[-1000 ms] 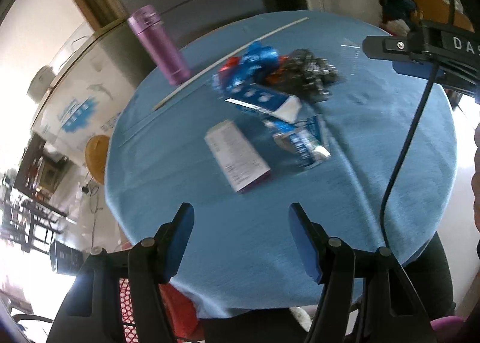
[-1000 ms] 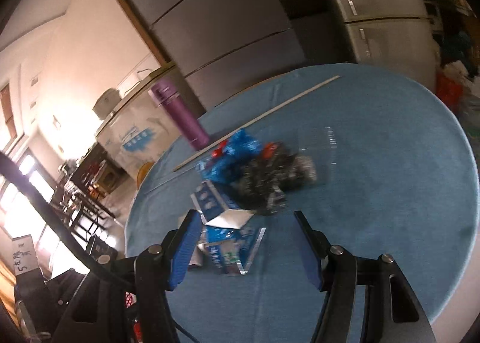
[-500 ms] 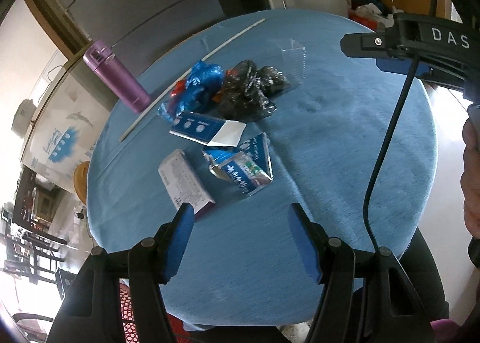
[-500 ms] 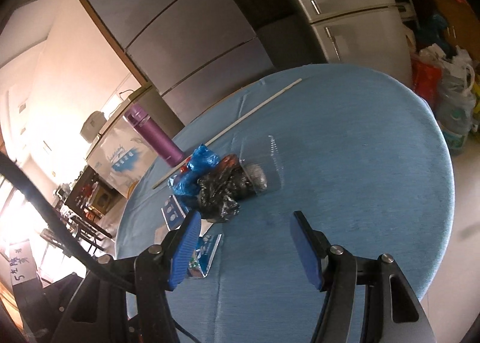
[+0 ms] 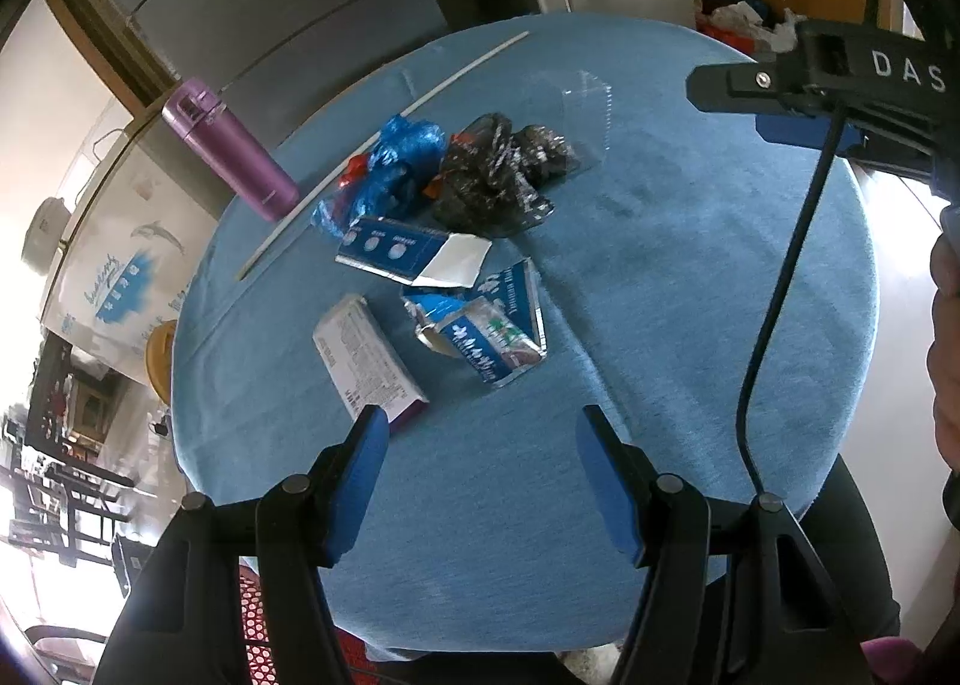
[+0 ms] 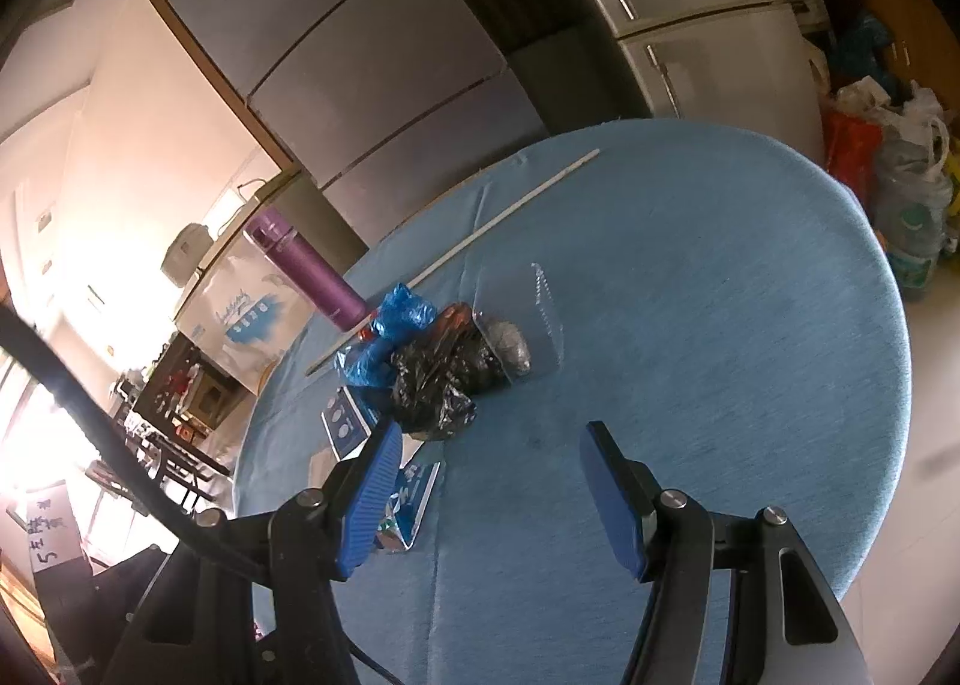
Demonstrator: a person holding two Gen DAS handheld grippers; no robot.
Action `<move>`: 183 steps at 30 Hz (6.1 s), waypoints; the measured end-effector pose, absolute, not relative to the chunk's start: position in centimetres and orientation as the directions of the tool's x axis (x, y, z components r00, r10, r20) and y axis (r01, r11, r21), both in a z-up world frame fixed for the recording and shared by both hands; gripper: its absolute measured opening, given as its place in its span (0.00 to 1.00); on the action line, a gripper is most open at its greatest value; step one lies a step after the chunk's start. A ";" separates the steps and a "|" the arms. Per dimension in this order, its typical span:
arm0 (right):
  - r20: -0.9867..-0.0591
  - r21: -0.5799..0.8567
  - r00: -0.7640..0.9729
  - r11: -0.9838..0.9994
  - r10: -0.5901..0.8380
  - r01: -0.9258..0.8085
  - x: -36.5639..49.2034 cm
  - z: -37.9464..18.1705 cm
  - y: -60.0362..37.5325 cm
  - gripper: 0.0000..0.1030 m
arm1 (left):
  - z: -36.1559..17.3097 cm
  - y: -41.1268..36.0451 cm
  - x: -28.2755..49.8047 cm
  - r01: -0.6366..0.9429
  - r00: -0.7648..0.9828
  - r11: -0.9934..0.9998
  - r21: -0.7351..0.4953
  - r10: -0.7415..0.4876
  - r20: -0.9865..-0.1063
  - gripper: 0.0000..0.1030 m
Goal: Collect trash
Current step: 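Return both tools to the table above the remaining trash, then grasp the white leaflet box with left tool while right tool grasps the blue carton, then lift both held items and carry them to the red wastebasket, then open both tools to drop the items into the wastebasket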
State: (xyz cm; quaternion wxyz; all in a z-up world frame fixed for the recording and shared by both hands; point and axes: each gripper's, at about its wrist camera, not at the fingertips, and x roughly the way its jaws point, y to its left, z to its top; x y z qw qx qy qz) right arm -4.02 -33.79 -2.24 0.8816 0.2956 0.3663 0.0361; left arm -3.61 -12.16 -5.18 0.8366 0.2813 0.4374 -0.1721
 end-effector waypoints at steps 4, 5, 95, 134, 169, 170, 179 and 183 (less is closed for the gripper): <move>-0.643 0.553 0.698 0.822 0.314 0.140 -3.0 -3.1 -32.6 0.64 | -5.5 -9.5 -2.1 0.490 0.543 0.820 0.296 -0.022 -0.839 0.64; -0.649 0.550 0.691 0.824 0.319 0.135 -2.8 -3.3 -32.3 0.64 | -5.6 -8.8 -1.6 0.475 0.539 0.831 0.290 -0.014 -0.842 0.64; -0.700 0.416 0.575 0.896 0.424 -0.155 -2.6 -6.6 -22.2 0.35 | -6.6 1.2 3.5 0.308 0.437 0.949 -0.064 -0.201 -0.877 0.48; -0.789 0.251 0.546 0.958 0.284 -0.135 -1.2 -9.4 -15.3 0.60 | -4.3 8.7 -1.6 0.220 0.505 0.961 -0.169 -0.261 -0.823 0.48; -0.687 0.579 0.084 0.613 0.722 -0.538 -1.1 -7.0 12.2 0.67 | -11.8 31.0 -10.0 -0.302 0.378 0.947 -0.112 0.011 -0.926 0.53; -0.680 0.586 0.083 0.608 0.728 -0.536 -0.9 -7.0 12.2 0.68 | -11.9 31.1 -10.0 -0.305 0.376 0.946 -0.113 0.011 -0.926 0.53; -0.671 0.573 0.147 0.634 0.727 -0.520 -1.0 -6.8 10.9 0.68 | -11.9 30.4 -9.6 -0.293 0.376 0.949 -0.120 -0.001 -0.927 0.55; -0.673 0.576 0.170 0.654 0.720 -0.490 -0.8 -6.9 9.2 0.68 | -11.6 29.1 -9.4 -0.275 0.377 0.954 -0.124 -0.012 -0.926 0.57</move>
